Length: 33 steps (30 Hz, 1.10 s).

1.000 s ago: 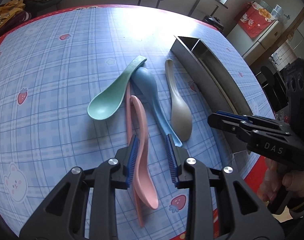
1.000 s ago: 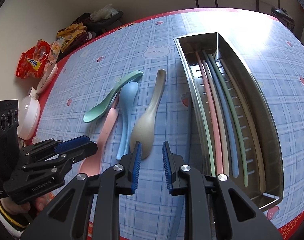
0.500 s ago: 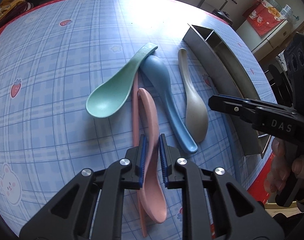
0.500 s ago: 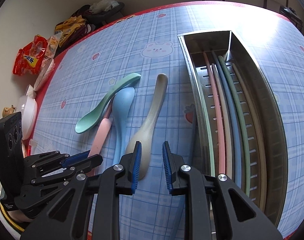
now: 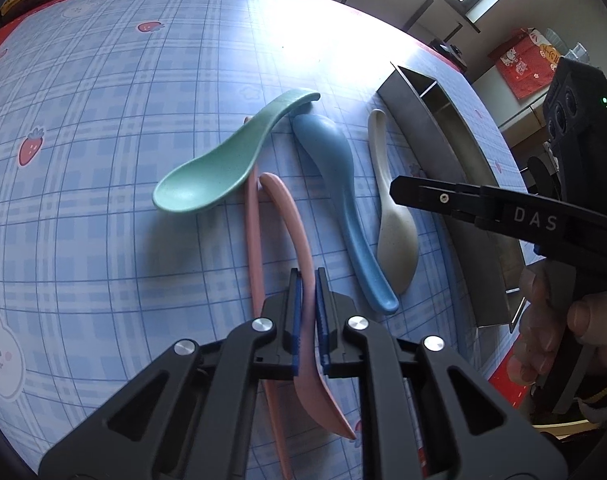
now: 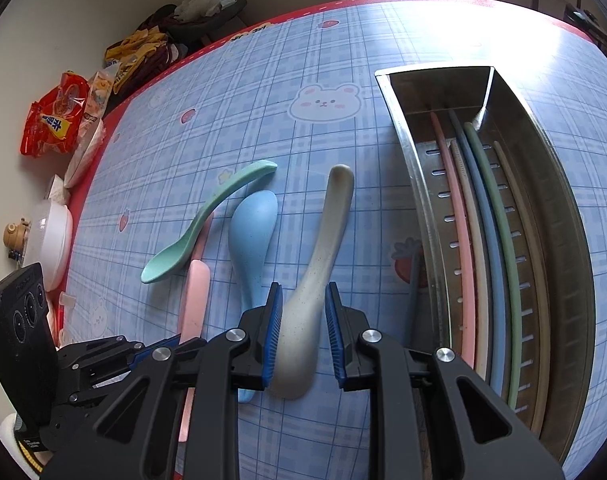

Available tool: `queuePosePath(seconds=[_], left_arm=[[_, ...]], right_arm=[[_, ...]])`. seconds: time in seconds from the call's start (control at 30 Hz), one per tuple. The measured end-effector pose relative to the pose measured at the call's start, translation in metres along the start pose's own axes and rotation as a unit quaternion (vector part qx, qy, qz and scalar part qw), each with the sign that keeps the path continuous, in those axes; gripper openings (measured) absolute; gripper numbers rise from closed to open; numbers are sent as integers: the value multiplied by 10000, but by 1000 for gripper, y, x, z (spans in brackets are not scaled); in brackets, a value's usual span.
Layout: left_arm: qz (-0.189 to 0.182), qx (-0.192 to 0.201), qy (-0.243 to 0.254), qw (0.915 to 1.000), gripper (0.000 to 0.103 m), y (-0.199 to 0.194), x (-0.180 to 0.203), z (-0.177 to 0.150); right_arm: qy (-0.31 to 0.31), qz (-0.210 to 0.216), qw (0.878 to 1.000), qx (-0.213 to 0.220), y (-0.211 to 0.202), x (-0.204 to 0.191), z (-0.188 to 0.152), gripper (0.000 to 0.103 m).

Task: Organize utensils

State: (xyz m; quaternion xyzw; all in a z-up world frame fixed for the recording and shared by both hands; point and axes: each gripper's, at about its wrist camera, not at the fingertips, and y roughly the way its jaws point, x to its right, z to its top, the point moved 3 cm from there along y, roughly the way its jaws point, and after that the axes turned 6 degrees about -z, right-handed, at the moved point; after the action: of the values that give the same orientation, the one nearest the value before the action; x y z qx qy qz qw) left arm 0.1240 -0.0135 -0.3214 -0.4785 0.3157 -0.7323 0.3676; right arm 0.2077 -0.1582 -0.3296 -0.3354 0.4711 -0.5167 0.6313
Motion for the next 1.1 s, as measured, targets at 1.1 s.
queuePosePath(seconds=[1.1], left_arm=[[-29, 191, -51, 9998, 13, -9, -4, -10]], right_arm=[[-201, -58, 9997, -141, -5, -16, -19, 10]])
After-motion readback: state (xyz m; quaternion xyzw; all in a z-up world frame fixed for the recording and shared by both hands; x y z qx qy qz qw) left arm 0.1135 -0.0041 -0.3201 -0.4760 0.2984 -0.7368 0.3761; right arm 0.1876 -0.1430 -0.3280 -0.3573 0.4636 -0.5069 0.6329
